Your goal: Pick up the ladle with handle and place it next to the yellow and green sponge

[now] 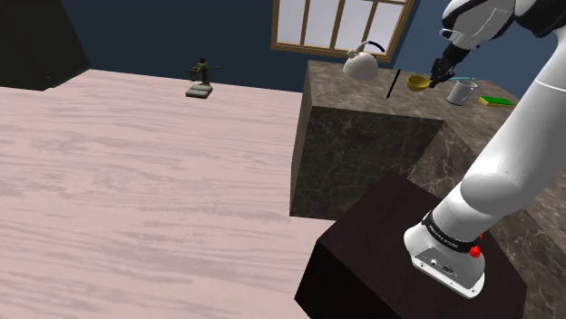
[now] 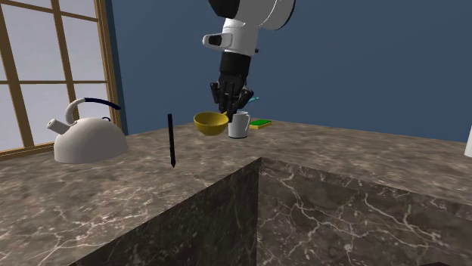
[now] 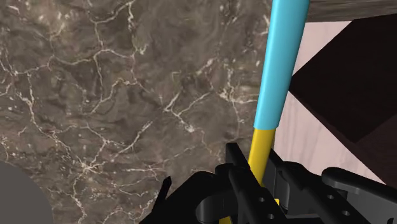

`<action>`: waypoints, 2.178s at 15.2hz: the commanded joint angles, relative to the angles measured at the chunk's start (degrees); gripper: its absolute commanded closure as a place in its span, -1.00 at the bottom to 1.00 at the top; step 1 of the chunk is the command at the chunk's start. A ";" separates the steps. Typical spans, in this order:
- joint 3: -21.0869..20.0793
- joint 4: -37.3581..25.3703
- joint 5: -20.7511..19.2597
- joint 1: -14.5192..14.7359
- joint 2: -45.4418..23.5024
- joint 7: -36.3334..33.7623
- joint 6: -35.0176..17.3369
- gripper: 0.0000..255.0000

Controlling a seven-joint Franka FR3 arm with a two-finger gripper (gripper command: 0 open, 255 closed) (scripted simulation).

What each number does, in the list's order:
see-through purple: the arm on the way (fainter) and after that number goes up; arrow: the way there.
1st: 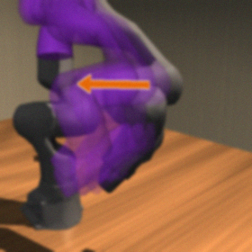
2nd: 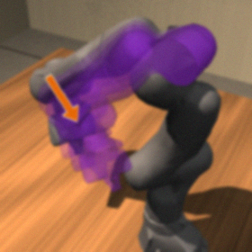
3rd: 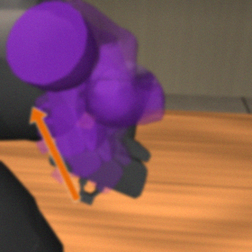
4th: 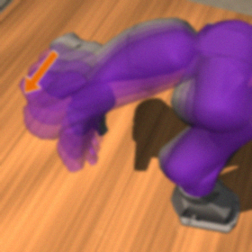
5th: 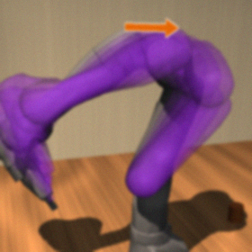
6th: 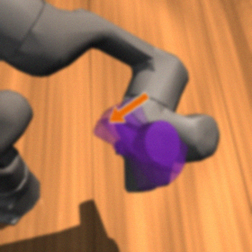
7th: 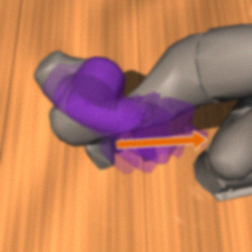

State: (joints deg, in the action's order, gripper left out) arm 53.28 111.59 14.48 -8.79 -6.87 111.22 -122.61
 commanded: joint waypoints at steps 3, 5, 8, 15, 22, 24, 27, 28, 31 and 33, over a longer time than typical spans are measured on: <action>1.65 -2.20 2.71 -4.21 -2.08 6.68 2.12 1.00; 2.17 -3.89 4.85 -6.90 -4.08 10.39 3.37 1.00; 2.32 -7.00 8.20 -11.68 -7.48 15.81 5.54 1.00; 0.75 -16.95 15.67 -25.09 -16.60 26.81 11.81 1.00; -2.54 -31.47 21.84 -40.60 -26.81 34.32 19.42 1.00; -3.68 -36.84 23.42 -45.41 -30.05 35.69 21.89 1.00; -5.59 -46.59 25.74 -53.18 -35.45 36.91 26.05 1.00; -6.30 -50.47 26.51 -55.98 -37.47 37.03 27.60 1.00; -6.37 -47.98 26.69 -55.14 -37.55 37.82 25.48 1.00; -6.44 -46.49 26.87 -54.67 -37.68 38.33 24.13 1.00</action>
State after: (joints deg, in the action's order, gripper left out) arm 47.00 65.14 41.15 -63.27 -44.17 149.38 -98.14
